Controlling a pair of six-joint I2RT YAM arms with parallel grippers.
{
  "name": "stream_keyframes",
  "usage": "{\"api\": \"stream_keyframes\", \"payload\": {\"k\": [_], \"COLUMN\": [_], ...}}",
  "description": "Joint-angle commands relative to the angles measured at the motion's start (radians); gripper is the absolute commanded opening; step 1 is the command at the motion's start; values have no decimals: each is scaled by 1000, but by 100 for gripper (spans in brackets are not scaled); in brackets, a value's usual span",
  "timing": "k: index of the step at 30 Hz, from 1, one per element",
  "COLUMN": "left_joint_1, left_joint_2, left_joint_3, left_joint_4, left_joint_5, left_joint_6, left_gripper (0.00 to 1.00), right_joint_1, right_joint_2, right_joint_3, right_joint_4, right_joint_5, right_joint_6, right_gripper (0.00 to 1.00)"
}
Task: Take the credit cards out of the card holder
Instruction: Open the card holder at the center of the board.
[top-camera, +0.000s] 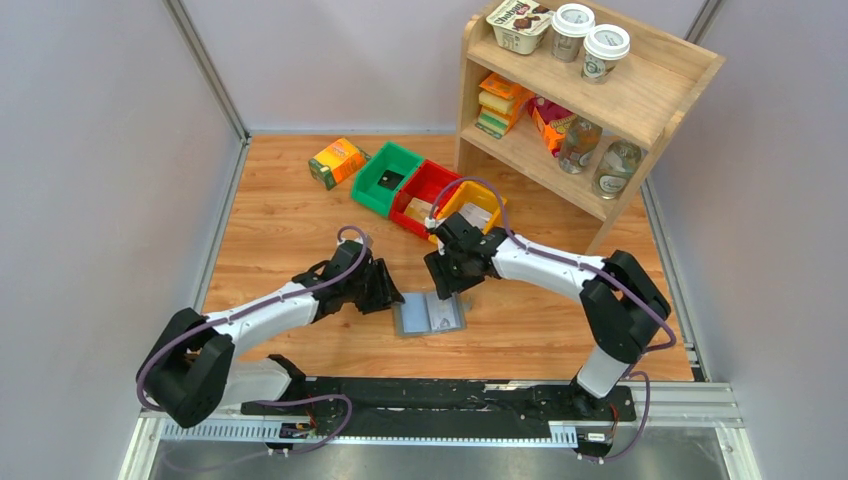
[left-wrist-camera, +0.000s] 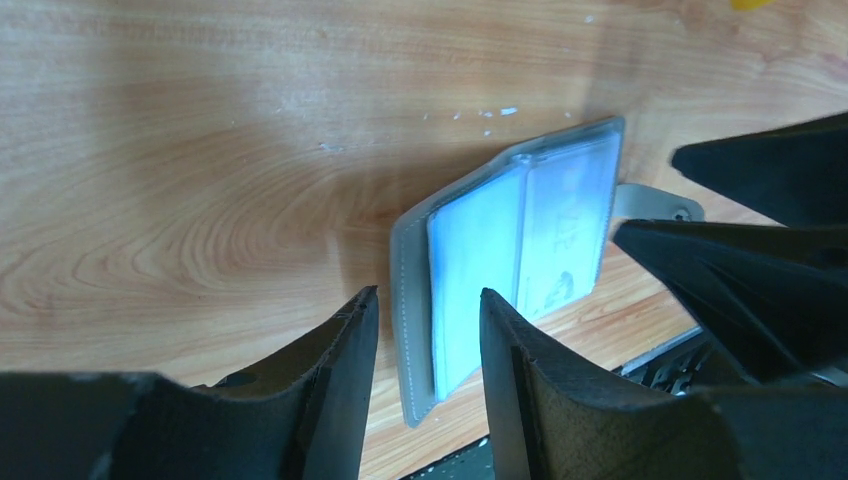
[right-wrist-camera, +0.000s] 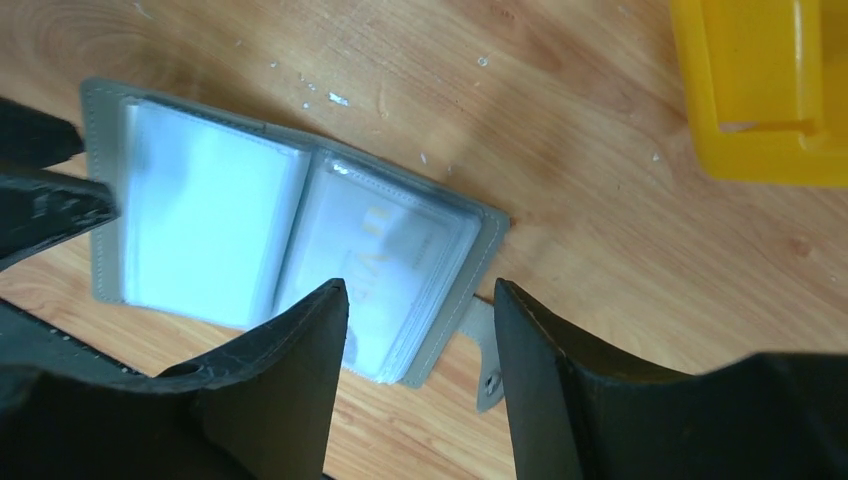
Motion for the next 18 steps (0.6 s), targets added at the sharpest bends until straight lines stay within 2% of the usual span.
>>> {"api": "stream_keyframes", "payload": {"k": [1,9,18], "left_joint_1": [0,-6,-18], "left_joint_2": [36,96,139], "left_joint_3": [-21,-38,-38], "left_joint_4": [65,128,161], "left_joint_5": [35,64,68], "left_joint_6": [-47,-75,-90], "left_gripper": [50,50,46], "right_joint_1": [6,11,25], "right_joint_2": [-124,-174,-161], "right_joint_3": [-29,-154,-208], "right_joint_4": [38,143,216], "right_joint_5": [-18,-11,-58], "right_joint_6": [70,263,310], "right_gripper": [59,59,57]}}
